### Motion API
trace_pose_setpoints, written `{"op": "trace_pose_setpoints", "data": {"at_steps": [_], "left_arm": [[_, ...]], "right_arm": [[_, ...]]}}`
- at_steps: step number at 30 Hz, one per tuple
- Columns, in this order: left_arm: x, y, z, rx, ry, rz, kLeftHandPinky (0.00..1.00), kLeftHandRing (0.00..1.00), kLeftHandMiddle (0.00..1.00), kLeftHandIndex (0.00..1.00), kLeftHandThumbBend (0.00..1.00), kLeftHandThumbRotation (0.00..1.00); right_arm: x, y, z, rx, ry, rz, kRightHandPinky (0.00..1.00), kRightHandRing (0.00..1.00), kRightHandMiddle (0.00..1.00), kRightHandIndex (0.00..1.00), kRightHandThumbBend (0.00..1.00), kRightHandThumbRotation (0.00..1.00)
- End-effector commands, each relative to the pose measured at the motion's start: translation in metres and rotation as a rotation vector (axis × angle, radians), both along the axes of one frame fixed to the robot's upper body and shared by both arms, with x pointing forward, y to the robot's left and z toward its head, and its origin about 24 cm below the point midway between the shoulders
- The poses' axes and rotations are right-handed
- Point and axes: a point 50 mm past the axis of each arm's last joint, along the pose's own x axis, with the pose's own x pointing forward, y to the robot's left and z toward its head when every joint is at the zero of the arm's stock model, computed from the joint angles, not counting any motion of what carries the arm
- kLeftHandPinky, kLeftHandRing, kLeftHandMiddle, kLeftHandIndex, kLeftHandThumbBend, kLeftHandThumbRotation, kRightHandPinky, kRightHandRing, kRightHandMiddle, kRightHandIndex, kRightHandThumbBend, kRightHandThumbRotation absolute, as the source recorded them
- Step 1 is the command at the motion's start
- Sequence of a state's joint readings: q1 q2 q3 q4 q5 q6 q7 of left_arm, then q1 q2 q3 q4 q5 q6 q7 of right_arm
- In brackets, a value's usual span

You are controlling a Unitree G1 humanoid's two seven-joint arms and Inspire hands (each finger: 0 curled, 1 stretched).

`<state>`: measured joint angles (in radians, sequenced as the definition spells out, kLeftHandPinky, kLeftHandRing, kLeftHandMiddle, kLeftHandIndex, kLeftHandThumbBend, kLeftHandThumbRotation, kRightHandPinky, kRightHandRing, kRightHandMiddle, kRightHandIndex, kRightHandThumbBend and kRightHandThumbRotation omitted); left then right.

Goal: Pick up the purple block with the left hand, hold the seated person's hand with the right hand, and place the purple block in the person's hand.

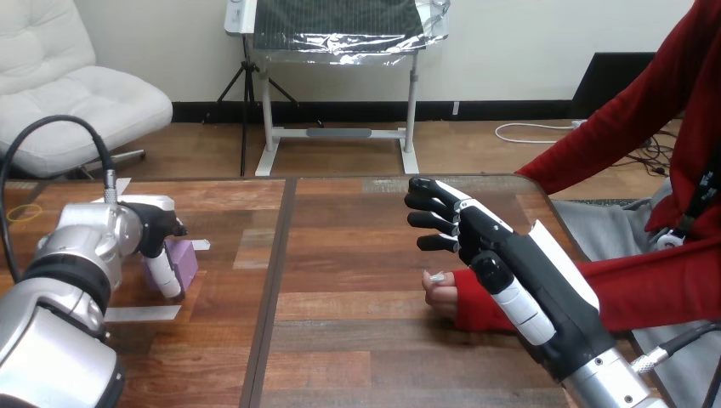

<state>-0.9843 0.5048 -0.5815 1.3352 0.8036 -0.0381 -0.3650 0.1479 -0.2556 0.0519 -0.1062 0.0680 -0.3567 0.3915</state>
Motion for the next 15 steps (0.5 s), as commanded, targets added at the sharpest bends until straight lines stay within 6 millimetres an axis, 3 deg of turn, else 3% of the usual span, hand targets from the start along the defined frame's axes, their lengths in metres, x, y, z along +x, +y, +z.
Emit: {"op": "trace_pose_setpoints", "data": {"at_steps": [1,10,15], "left_arm": [[0.0129,-0.0087,0.0218,0.036,-0.090,-0.048,0.88,0.98,0.96,0.93,0.50,0.01],[0.0131,-0.0088,0.0202,0.028,-0.134,-0.024,0.75,0.89,0.89,0.88,0.62,0.00],[0.0134,-0.0097,0.0202,0.015,-0.142,-0.019,0.46,0.63,0.78,0.85,0.59,0.00]], "right_arm": [[0.0081,0.0008,0.0262,0.000,-0.126,0.015,0.80,0.86,0.89,0.90,0.94,1.00],[0.0074,0.0003,0.0264,0.002,-0.129,0.012,0.80,0.86,0.89,0.90,0.93,1.00],[0.0073,0.0001,0.0264,0.001,-0.133,0.011,0.80,0.86,0.89,0.90,0.92,1.00]]}}
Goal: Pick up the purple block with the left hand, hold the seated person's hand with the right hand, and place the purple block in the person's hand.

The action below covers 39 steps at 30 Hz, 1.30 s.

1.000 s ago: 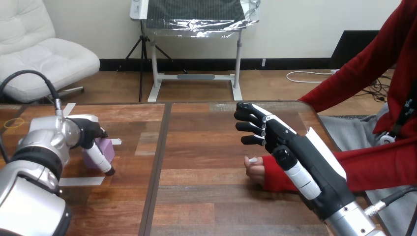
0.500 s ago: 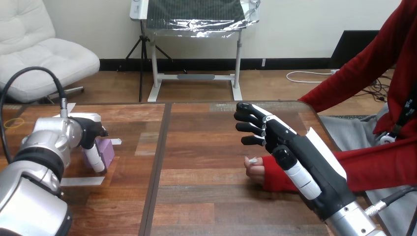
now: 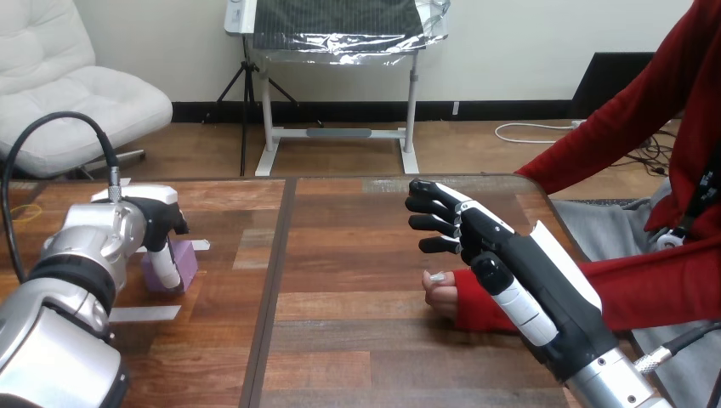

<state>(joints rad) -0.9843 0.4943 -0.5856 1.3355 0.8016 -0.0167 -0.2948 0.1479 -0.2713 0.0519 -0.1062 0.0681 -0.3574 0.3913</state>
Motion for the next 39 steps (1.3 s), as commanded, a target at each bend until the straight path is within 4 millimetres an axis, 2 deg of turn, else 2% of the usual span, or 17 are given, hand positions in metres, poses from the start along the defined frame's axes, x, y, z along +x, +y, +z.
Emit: {"op": "trace_pose_setpoints", "data": {"at_steps": [1,7,22,30,39], "left_arm": [[0.0111,-0.0076,0.0190,0.005,-0.082,-0.027,0.44,0.61,0.77,0.85,0.59,0.00],[0.0109,-0.0080,0.0184,0.011,-0.120,-0.060,0.34,0.52,0.74,0.81,0.52,0.00],[0.0098,-0.0078,0.0159,-0.002,-0.168,-0.084,0.39,0.53,0.64,0.68,0.50,0.00],[0.0095,-0.0077,0.0148,-0.005,-0.170,-0.073,0.35,0.47,0.56,0.63,0.58,0.00],[0.0093,-0.0072,0.0141,-0.014,-0.151,-0.045,0.31,0.40,0.49,0.62,0.65,0.00]], "right_arm": [[0.0074,0.0022,0.0259,0.016,-0.133,0.010,0.80,0.86,0.88,0.90,0.92,1.00],[0.0071,0.0023,0.0255,0.018,-0.132,0.011,0.80,0.86,0.89,0.90,0.93,1.00],[0.0070,0.0026,0.0263,0.017,-0.133,0.010,0.80,0.86,0.89,0.90,0.92,1.00],[0.0069,0.0026,0.0260,0.017,-0.142,0.005,0.79,0.85,0.88,0.89,0.92,1.00],[0.0070,0.0024,0.0256,0.019,-0.141,0.011,0.79,0.85,0.88,0.89,0.92,1.00]]}}
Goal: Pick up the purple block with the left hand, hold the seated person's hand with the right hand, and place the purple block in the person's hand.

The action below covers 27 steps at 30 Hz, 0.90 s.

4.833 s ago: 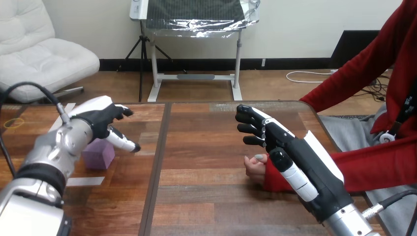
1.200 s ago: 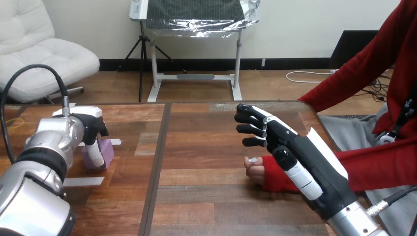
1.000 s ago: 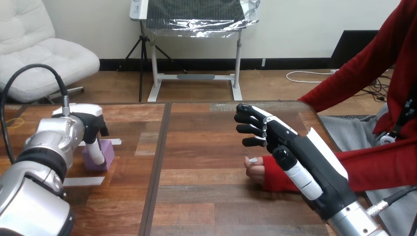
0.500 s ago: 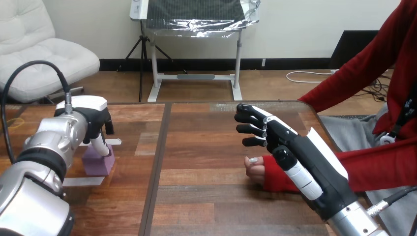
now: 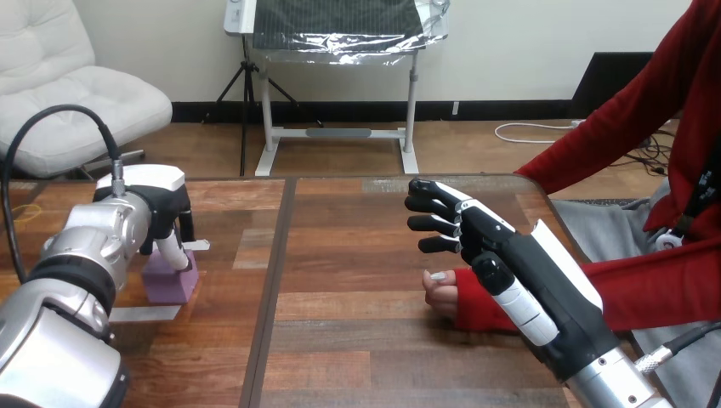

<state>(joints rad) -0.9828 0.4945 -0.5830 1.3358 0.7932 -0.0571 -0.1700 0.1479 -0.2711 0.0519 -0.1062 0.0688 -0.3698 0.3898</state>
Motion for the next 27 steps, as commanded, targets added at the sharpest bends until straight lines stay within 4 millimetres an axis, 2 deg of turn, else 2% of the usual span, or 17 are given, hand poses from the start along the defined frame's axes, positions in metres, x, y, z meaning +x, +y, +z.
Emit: {"op": "trace_pose_setpoints", "data": {"at_steps": [1,10,16,22,27], "left_arm": [[0.0055,-0.0031,0.0098,-0.004,-0.030,0.007,0.30,0.40,0.49,0.63,0.65,0.00],[0.0054,-0.0027,0.0098,-0.011,-0.019,0.019,0.29,0.38,0.48,0.66,0.69,0.00],[0.0055,-0.0027,0.0100,-0.008,0.004,0.029,0.32,0.42,0.51,0.63,0.72,0.00],[0.0056,-0.0026,0.0109,0.008,0.031,0.024,0.34,0.43,0.53,0.66,0.74,0.00],[0.0056,-0.0021,0.0115,0.034,0.053,0.022,0.31,0.41,0.52,0.71,0.75,0.00]], "right_arm": [[0.0073,0.0022,0.0243,0.017,-0.129,0.010,0.79,0.85,0.88,0.89,0.92,1.00],[0.0072,0.0018,0.0243,0.020,-0.126,0.009,0.79,0.85,0.88,0.89,0.92,1.00],[0.0073,0.0018,0.0243,0.021,-0.126,0.006,0.79,0.85,0.88,0.89,0.93,1.00],[0.0077,0.0016,0.0238,0.025,-0.125,0.007,0.79,0.85,0.88,0.89,0.93,1.00],[0.0078,0.0016,0.0239,0.020,-0.124,0.006,0.79,0.85,0.88,0.89,0.93,1.00]]}}
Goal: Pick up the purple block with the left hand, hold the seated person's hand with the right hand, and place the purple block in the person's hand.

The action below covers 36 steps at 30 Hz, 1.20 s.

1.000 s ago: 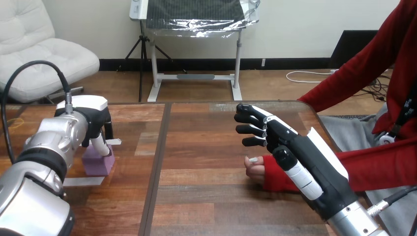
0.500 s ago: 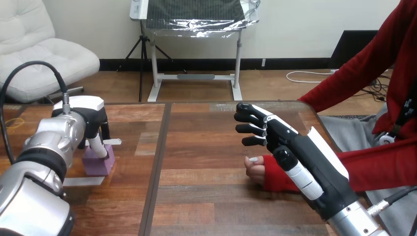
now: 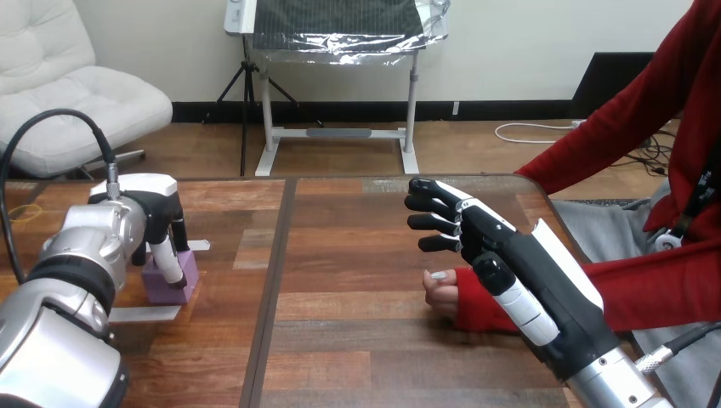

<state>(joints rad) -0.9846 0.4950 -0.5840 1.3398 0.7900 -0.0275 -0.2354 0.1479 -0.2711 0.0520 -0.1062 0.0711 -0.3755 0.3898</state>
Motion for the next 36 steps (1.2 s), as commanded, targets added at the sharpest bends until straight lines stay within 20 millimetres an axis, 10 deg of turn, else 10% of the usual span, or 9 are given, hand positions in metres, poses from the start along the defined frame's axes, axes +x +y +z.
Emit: {"op": "trace_pose_setpoints", "data": {"at_steps": [1,36], "left_arm": [[0.0079,-0.0058,0.0141,0.030,-0.005,-0.017,0.31,0.41,0.52,0.72,0.75,0.00],[0.0106,-0.0078,0.0196,0.131,0.026,-0.048,0.78,0.84,0.85,0.86,0.79,0.00]], "right_arm": [[0.0080,0.0016,0.0233,0.018,-0.119,0.005,0.79,0.85,0.88,0.89,0.93,1.00],[0.0078,0.0014,0.0232,0.007,-0.116,0.006,0.79,0.85,0.89,0.90,0.92,1.00]]}}
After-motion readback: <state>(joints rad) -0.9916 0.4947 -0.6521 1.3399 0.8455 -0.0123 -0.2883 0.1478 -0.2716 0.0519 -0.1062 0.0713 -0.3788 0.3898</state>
